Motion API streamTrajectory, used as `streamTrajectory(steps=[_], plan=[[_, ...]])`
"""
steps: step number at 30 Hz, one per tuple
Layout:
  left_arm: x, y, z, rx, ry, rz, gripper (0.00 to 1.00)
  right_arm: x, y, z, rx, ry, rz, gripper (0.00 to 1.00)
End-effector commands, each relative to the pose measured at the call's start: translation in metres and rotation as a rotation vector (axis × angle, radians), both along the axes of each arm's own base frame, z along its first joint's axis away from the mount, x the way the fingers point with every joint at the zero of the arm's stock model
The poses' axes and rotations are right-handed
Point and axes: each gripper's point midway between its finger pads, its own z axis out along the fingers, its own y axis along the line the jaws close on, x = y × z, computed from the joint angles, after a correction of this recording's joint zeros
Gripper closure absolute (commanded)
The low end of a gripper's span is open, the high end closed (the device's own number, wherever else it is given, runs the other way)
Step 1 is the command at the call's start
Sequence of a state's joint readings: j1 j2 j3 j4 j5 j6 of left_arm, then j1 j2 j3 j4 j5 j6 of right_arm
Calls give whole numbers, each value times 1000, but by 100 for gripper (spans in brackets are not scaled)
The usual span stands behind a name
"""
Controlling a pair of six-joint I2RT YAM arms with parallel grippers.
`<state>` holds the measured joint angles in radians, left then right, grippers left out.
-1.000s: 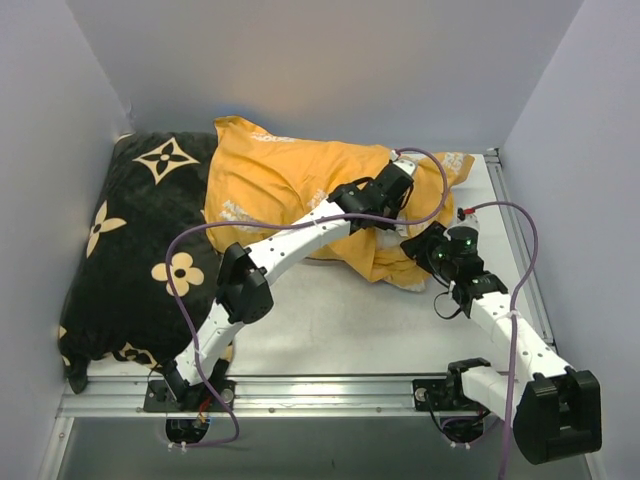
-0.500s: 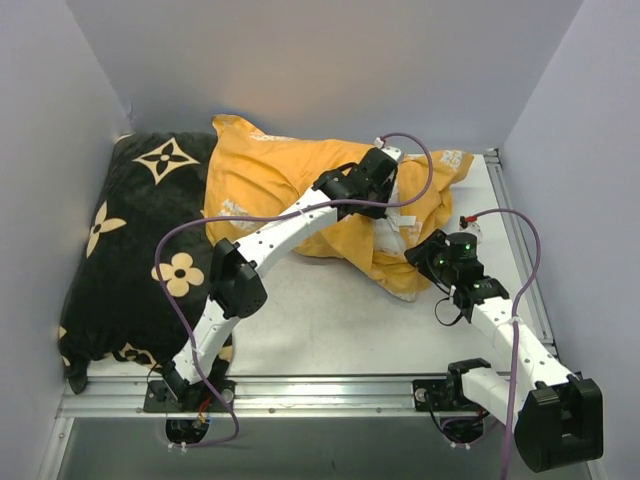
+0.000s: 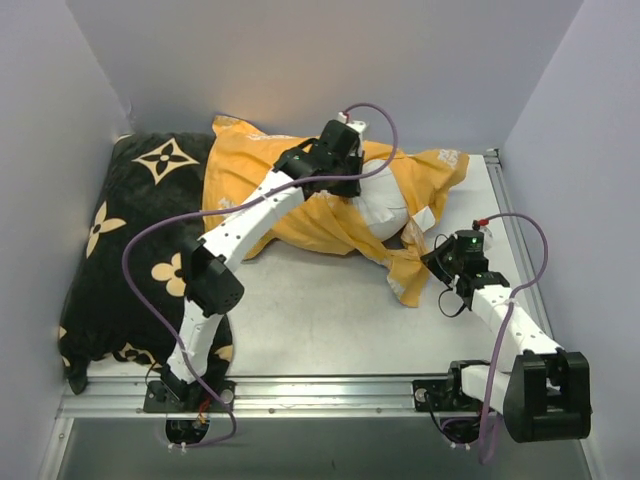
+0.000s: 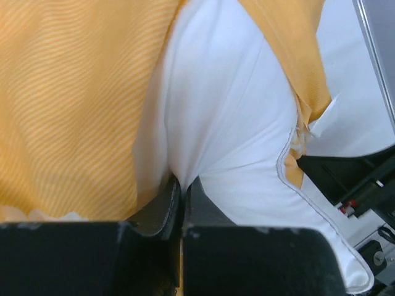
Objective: Remove the pillowcase from the pillow
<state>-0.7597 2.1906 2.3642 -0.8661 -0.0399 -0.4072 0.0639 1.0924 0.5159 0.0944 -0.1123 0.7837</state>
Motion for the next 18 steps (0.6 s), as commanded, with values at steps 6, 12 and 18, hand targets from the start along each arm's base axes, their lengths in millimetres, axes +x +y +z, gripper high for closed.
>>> streamTrajectory(steps=[6, 12, 18], plan=[[-29, 101, 76, -29, -84, 56, 100, 31, -17, -9, -42, 84, -63, 90], [-102, 130, 25, -62, 14, 35, 100, 65, -19, -13, -19, 120, -47, 82], [-137, 150, -40, -44, 109, 98, 100, 51, 14, 10, -46, 82, 95, 66]])
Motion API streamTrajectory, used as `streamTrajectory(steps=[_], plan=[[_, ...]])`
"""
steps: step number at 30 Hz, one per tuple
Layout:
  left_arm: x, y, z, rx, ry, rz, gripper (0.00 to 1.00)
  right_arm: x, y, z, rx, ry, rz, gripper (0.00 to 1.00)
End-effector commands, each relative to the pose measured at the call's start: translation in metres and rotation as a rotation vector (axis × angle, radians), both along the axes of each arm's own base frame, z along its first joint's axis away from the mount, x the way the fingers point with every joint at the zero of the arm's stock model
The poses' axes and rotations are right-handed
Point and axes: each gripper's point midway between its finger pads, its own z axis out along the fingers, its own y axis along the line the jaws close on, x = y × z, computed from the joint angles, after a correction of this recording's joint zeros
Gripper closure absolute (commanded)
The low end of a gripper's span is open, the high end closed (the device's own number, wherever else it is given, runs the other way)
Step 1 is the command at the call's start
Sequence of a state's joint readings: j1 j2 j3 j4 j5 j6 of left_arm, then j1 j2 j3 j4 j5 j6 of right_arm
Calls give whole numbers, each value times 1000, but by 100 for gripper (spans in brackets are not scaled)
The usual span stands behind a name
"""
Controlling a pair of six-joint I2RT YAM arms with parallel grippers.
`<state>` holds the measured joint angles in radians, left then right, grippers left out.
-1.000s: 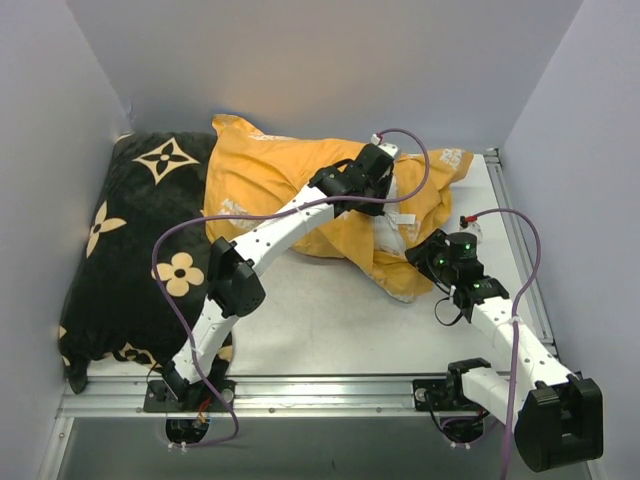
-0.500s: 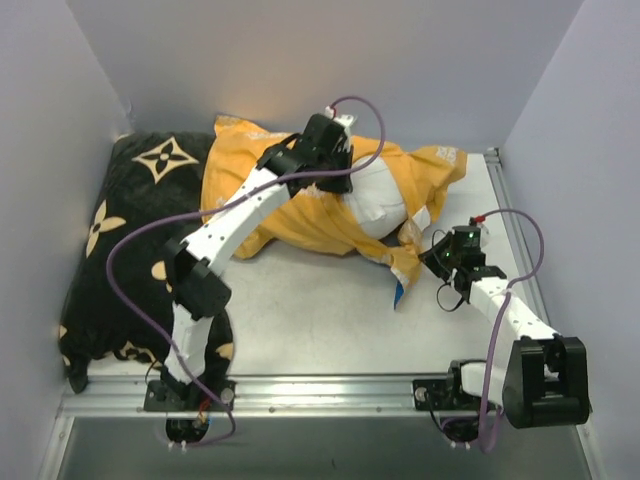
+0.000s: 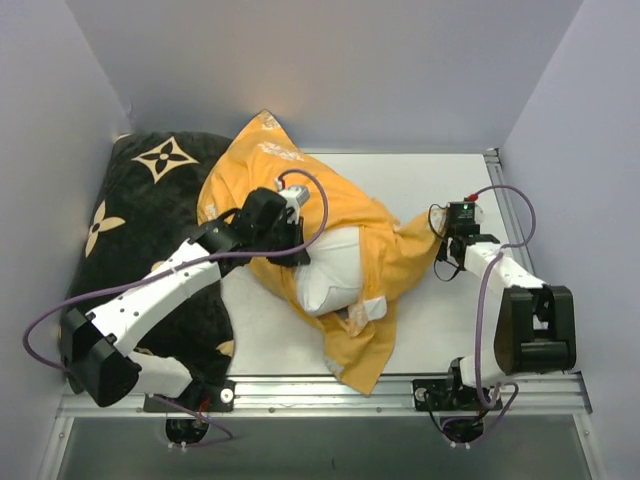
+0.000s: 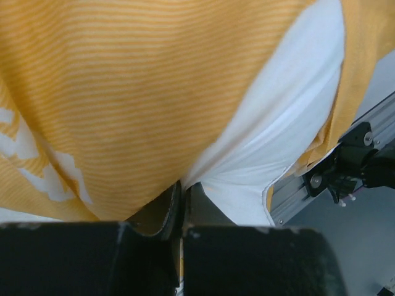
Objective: Remove the pillowcase from the pillow
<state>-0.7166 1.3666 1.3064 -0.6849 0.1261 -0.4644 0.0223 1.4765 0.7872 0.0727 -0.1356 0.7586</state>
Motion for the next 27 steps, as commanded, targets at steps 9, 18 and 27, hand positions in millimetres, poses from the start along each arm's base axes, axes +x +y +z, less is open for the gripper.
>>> streamTrajectory(steps=[9, 18, 27], plan=[[19, 7, -55, -13, 11, 169, 100, -69, 9, 82, -129, -119, 118, 43], [23, -1, -44, -40, -12, 154, 100, -99, 88, 127, -340, -183, 424, 25], [19, 1, -25, -65, -41, 139, 100, -100, 81, 101, -559, -81, 418, 32]])
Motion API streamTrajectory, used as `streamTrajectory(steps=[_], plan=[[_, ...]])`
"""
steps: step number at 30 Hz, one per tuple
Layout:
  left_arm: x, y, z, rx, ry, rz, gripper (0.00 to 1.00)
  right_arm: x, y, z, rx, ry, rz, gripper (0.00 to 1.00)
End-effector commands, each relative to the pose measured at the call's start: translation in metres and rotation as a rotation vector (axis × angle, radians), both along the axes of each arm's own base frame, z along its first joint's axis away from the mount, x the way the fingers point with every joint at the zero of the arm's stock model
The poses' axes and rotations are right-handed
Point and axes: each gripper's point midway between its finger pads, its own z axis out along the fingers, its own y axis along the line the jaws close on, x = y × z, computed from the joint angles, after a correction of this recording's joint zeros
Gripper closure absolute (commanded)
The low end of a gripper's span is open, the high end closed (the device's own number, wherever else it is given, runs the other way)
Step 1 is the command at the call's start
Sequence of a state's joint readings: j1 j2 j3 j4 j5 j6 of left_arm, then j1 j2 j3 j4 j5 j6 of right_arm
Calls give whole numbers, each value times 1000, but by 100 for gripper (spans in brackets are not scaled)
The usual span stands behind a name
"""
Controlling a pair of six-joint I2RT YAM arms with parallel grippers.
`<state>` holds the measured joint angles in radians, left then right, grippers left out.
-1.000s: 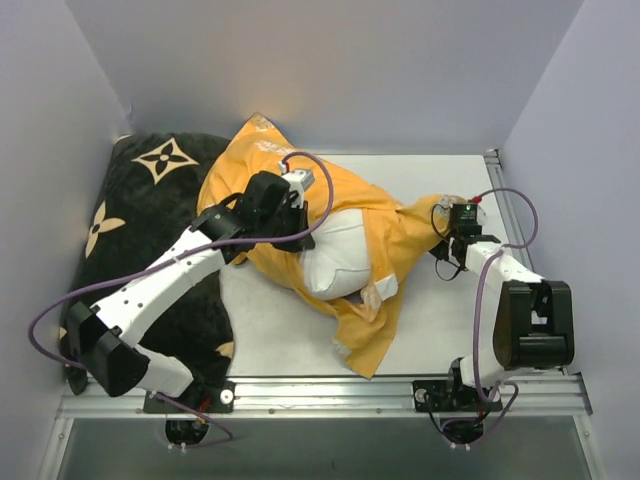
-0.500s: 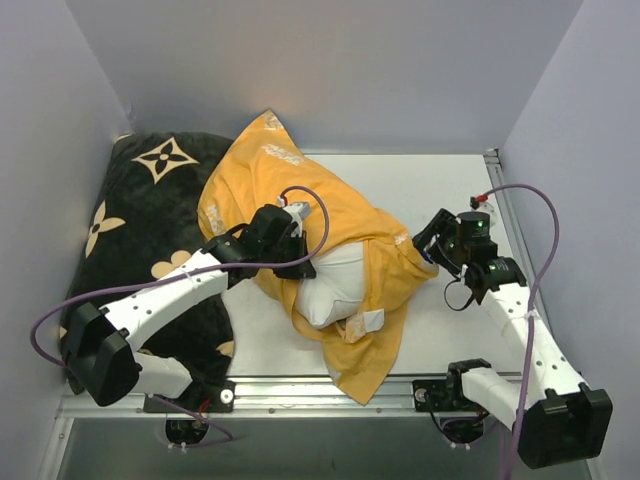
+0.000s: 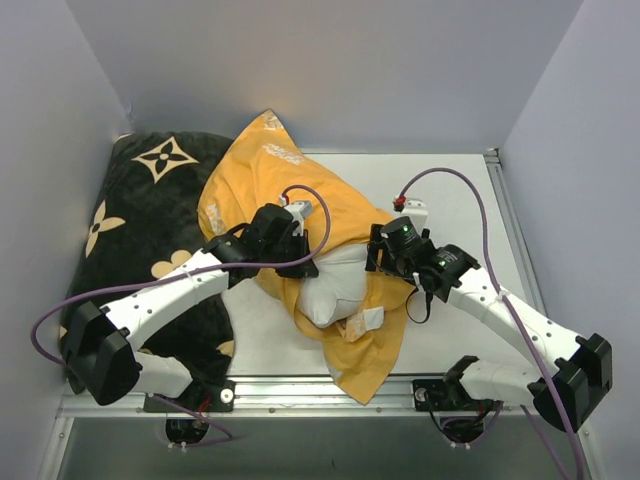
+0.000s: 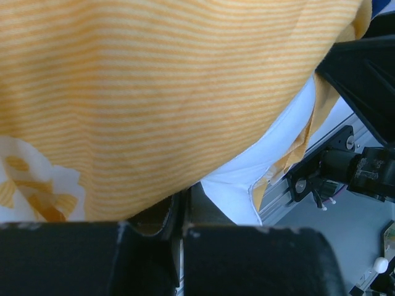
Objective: Remove the pillowcase from the pillow
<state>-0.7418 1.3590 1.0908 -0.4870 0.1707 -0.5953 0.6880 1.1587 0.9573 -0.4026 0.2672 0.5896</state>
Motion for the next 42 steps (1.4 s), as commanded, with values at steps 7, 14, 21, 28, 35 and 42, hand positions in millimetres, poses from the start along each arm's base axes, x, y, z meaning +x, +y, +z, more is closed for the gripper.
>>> streamTrajectory(steps=[7, 14, 21, 28, 35, 42], plan=[[30, 28, 43, 22, -179, 120, 100, 5, -106, -2, -195, 24, -293, 77], [23, 44, 71, -21, -222, 157, 100, 13, -147, -35, -107, 139, -445, 94], [12, 72, 118, -46, -310, 206, 100, 55, -143, -85, 98, 184, -465, 100], [8, 89, 147, -63, -354, 261, 100, 77, -126, -100, 233, 185, -425, 100], [8, 101, 191, -109, -430, 317, 100, 83, -133, -124, 269, 228, -467, 100], [5, 114, 222, -135, -483, 370, 100, 96, -140, -127, 341, 188, -512, 100]])
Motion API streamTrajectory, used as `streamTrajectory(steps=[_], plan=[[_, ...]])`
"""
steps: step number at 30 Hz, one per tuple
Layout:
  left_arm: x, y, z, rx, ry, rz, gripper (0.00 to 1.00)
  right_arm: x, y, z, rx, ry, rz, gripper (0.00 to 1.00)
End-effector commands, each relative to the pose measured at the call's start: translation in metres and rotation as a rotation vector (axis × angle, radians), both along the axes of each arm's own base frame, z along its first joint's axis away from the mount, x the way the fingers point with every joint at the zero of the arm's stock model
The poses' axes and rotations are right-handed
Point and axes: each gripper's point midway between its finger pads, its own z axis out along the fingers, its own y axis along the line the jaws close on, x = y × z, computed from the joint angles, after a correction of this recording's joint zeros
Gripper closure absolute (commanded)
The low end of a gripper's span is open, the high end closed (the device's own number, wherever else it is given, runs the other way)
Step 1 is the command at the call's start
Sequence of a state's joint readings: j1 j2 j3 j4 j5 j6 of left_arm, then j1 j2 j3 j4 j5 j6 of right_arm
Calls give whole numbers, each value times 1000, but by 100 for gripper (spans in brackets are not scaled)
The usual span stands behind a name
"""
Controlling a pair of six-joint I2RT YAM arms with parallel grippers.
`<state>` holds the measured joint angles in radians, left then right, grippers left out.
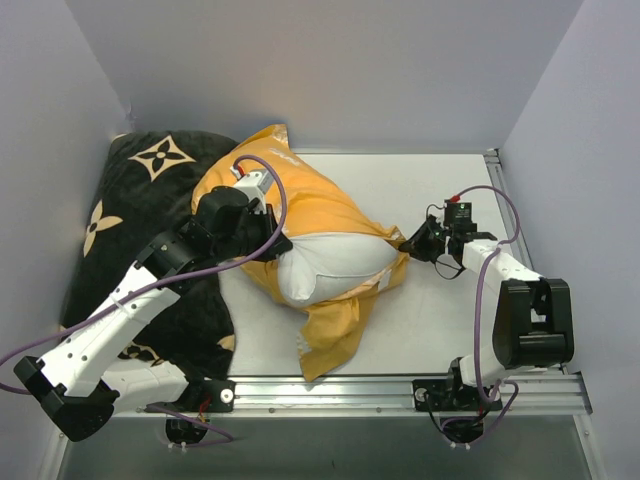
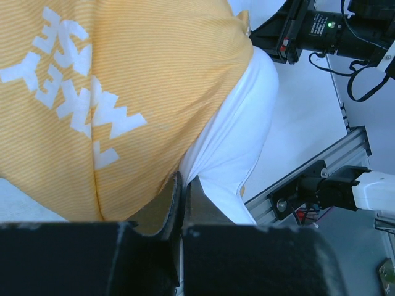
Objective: Remove the pillowcase from the pillow
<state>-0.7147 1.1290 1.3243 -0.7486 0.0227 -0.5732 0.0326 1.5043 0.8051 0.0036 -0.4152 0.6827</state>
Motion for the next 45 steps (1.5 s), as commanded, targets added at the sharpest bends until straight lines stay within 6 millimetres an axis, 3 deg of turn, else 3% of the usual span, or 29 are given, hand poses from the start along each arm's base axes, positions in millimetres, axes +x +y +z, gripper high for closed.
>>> streamTrajectory(steps=[1, 7, 12, 16, 17, 19, 23, 32, 41, 45], plan=[[11, 63, 100, -93, -264, 246, 100, 20, -68, -28, -209, -13, -225, 100], [11, 80, 122, -118, -315, 322, 100, 27, -57, -24, -186, -77, -217, 100], [18, 83, 138, -136, -349, 364, 100, 12, -37, -22, -284, -119, -159, 100], [34, 81, 154, -154, -385, 401, 100, -6, -45, -31, -288, -131, -216, 100], [37, 80, 157, -154, -392, 408, 100, -4, -45, -22, -275, -176, -227, 99], [49, 77, 159, -150, -399, 428, 100, -16, -46, -27, -259, -180, -246, 98], [66, 73, 166, -162, -414, 459, 100, -15, -37, -11, -223, -207, -239, 97], [93, 78, 199, -207, -463, 513, 100, -15, -51, -6, -252, -257, -311, 93], [119, 92, 203, -221, -461, 582, 100, -17, -53, -4, -269, -300, -313, 93], [137, 96, 194, -228, -435, 602, 100, -25, -55, -8, -278, -295, -317, 92]])
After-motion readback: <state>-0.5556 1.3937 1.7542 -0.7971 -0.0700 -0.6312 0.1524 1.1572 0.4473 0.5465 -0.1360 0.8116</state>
